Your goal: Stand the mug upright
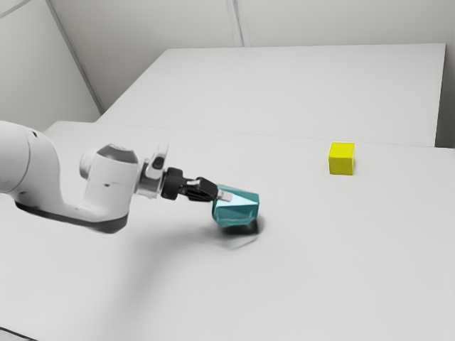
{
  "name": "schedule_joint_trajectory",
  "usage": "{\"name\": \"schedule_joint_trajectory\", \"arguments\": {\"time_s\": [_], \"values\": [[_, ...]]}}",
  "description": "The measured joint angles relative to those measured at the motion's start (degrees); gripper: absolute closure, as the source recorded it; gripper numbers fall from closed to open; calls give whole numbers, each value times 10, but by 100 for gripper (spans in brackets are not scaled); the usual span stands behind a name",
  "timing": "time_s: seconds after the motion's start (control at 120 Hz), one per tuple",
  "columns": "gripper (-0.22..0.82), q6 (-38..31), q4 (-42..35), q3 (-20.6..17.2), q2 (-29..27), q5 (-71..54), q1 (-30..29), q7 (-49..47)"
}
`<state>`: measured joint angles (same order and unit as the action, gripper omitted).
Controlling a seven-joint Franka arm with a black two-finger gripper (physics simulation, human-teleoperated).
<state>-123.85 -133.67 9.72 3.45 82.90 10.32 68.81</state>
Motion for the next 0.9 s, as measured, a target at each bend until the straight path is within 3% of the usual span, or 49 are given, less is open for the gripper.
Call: {"name": "schedule_joint_trajectory", "arguments": {"time_s": [0.192, 0.767, 0.9], "values": [[77, -6, 18, 0, -22, -82, -3, -17], [77, 22, 93, 5, -54, -587, -26, -208], [78, 34, 101, -25, -63, -645, -71, -259]]}}
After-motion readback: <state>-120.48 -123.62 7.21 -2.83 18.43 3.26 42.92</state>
